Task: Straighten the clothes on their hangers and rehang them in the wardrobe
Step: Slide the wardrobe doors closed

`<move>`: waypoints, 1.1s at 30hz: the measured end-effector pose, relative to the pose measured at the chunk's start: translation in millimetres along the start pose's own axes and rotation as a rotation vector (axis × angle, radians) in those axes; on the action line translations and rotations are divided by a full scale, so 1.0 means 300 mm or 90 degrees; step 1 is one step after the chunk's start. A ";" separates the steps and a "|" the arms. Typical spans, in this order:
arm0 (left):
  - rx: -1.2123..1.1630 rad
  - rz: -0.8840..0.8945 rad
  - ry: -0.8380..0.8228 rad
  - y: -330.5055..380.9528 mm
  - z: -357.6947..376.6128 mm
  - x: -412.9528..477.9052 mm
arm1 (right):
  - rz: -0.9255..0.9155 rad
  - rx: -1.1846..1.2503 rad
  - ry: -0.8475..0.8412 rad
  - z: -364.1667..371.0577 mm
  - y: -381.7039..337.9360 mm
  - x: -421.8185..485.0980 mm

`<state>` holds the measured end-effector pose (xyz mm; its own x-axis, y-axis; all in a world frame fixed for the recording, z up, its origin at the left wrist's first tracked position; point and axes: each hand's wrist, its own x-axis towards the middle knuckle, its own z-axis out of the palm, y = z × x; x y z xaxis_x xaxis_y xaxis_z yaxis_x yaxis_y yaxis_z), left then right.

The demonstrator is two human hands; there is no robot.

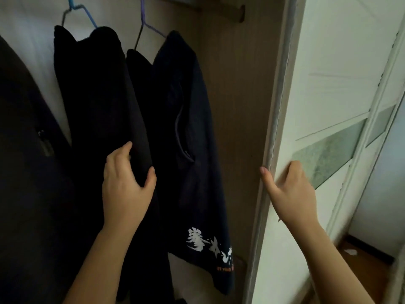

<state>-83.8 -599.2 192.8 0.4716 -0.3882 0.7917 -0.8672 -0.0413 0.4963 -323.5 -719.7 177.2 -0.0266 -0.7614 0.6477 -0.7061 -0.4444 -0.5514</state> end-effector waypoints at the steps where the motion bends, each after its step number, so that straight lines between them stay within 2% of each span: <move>1: -0.012 -0.014 -0.007 -0.003 0.001 -0.015 | -0.006 0.000 -0.002 0.001 0.008 0.000; 10: -0.074 -0.151 -0.080 -0.071 0.020 -0.218 | -0.015 0.033 0.017 -0.007 0.009 0.001; 16: -0.087 -0.195 -0.114 -0.112 -0.030 -0.289 | -0.038 0.058 0.002 -0.018 -0.050 -0.072; 28: -0.076 -0.146 -0.114 -0.157 -0.292 -0.410 | -0.071 0.126 -0.062 -0.056 -0.323 -0.318; 33: -0.053 -0.075 -0.059 -0.136 -0.451 -0.442 | -0.112 0.146 -0.093 -0.074 -0.445 -0.439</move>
<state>-89.2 -421.5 115.8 0.5494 -0.4680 0.6922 -0.7884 -0.0162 0.6149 -241.5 -549.7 177.1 0.1952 -0.7158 0.6705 -0.5127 -0.6572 -0.5524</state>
